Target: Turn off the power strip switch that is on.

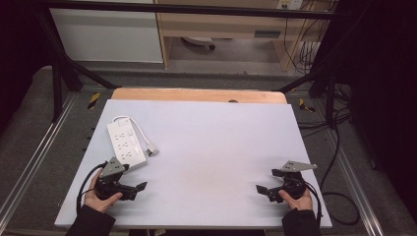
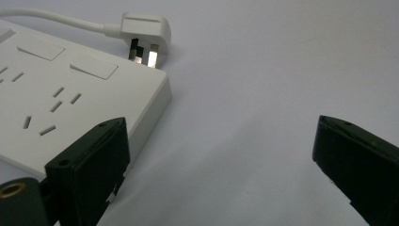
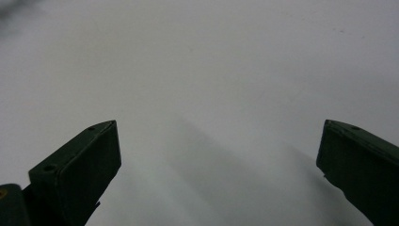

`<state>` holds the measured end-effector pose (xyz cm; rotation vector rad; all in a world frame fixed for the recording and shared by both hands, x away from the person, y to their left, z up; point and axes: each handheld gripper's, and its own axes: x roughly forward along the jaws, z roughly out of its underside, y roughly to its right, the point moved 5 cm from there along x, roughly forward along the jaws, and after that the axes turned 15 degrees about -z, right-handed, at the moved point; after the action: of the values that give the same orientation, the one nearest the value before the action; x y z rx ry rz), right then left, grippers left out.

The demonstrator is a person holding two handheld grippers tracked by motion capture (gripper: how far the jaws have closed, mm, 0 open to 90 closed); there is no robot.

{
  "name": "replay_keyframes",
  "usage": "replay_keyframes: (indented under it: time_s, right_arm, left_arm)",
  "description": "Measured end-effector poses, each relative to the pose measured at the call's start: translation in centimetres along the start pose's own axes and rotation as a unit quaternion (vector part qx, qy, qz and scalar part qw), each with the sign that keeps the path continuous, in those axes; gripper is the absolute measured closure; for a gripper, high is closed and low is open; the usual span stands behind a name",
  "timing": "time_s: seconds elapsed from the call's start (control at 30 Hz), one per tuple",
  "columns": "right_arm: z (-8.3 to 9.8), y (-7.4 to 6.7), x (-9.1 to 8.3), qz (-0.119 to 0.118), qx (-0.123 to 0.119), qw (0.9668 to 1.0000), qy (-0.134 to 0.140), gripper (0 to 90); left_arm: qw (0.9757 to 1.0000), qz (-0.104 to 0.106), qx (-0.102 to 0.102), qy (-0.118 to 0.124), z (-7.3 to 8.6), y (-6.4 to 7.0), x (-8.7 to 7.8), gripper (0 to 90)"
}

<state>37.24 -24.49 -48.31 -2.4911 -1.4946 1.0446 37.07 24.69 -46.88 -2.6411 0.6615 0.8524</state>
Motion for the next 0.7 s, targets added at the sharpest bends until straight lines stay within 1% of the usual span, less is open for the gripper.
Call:
replay_keyframes:
  time_s: [0.43,0.7]
  right_arm:
    - [0.05,0.06,0.03,0.002,0.001,1.0,-0.003,0.9]
    - [0.04,0.07,0.0,0.003,0.0,1.0,-0.003,0.9]
  left_arm:
    - [1.0,-0.007,0.0,-0.002,-0.11,-0.28,-0.31,4.2]
    - [0.9999,-0.013,-0.006,0.0,-0.31,-0.58,-0.61,4.2]
